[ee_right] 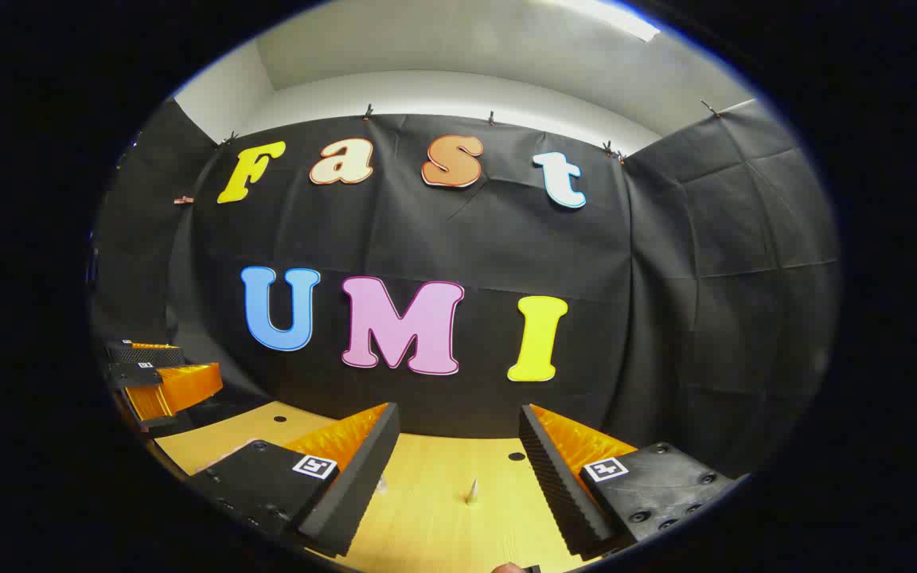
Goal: First open the suitcase, pack the skin care products into it, and then close the suitcase.
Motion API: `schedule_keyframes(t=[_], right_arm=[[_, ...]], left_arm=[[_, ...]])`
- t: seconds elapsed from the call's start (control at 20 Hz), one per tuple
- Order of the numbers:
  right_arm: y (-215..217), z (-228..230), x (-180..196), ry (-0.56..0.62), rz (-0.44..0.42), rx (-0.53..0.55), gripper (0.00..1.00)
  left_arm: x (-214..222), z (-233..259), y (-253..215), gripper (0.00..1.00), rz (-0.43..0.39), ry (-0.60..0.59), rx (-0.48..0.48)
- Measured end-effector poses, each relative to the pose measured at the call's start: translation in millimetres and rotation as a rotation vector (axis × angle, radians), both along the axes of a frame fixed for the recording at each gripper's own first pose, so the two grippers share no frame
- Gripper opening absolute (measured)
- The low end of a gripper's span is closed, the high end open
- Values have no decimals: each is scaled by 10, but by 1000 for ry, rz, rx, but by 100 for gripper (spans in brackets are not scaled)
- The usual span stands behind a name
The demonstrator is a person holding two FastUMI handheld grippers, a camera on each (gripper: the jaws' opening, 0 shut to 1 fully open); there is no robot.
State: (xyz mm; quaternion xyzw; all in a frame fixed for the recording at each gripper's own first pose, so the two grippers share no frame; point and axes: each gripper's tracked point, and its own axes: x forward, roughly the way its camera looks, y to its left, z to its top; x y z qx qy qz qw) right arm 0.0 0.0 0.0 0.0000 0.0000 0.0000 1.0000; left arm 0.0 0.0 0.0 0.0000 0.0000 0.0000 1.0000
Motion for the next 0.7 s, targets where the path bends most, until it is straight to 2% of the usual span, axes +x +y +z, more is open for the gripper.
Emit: schedule_keyframes(t=[0.2, 0.7], right_arm=[[-30, -24, -17, 3, -18, -20, 96], [7, -53, 55, -4, -37, -24, 96]], left_arm=[[43, -81, -20, 98, -21, 21, -41], [93, -169, 28, 98, -47, 38, -30]])
